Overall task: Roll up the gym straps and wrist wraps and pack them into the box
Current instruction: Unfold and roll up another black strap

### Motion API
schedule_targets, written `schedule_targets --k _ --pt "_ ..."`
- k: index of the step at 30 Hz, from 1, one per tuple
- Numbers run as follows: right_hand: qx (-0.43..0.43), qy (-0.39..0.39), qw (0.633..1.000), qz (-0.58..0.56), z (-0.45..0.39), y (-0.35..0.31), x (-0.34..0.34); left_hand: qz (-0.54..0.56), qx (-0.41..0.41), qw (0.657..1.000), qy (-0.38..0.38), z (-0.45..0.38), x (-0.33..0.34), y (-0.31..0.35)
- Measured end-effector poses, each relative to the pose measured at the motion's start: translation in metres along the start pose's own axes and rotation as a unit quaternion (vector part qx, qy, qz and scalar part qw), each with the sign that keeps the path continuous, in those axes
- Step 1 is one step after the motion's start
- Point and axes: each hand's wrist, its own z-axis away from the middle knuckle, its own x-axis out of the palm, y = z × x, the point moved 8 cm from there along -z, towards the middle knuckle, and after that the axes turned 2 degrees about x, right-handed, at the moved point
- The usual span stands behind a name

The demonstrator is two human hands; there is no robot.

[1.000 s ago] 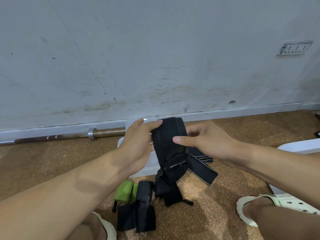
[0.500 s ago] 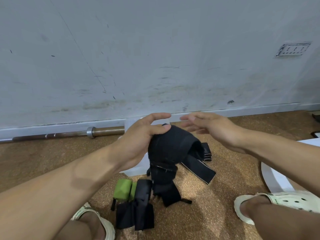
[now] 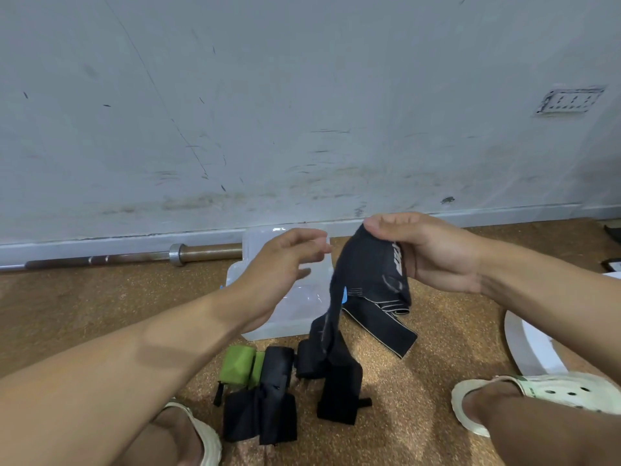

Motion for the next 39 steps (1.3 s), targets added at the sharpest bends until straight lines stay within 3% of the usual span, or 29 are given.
schedule_targets --k 3,6,11,17,20,24,26,31,35,39 --pt "-0.052 0.075 0.995 -0.026 0.0 -0.01 -0.005 0.056 0.0 0.998 -0.038 0.003 0.011 0.003" --pt "-0.065 0.114 0.99 -0.056 0.004 -0.015 -0.003 0.071 0.051 0.995 -0.05 0.006 0.016 0.011" --pt "-0.064 0.093 0.985 -0.129 0.01 -0.017 0.007 -0.065 0.184 0.98 0.043 0.014 0.01 0.029" --pt "-0.1 0.082 0.985 -0.115 0.019 -0.028 0.014 -0.033 0.212 0.973 0.084 0.016 0.002 0.037" --pt "-0.141 0.143 0.979 0.014 0.027 -0.036 0.01 -0.053 0.21 0.972 0.092 0.016 -0.002 0.041" --pt "-0.186 0.269 0.921 0.212 0.036 -0.047 -0.003 -0.053 0.21 0.974 0.065 0.015 0.001 0.04" --pt "-0.179 0.287 0.902 0.27 0.036 -0.049 -0.009 -0.042 0.2 0.978 0.041 0.013 0.002 0.037" --pt "-0.172 0.169 0.931 0.274 0.032 -0.043 0.007 -0.059 0.171 0.984 0.006 0.014 0.011 0.031" --pt "-0.188 0.216 0.917 0.278 0.034 -0.042 0.004 -0.048 0.143 0.989 -0.001 0.014 0.016 0.025" --pt "-0.219 0.228 0.914 0.253 0.034 -0.041 0.006 0.038 0.084 0.996 -0.02 0.013 0.022 0.016"
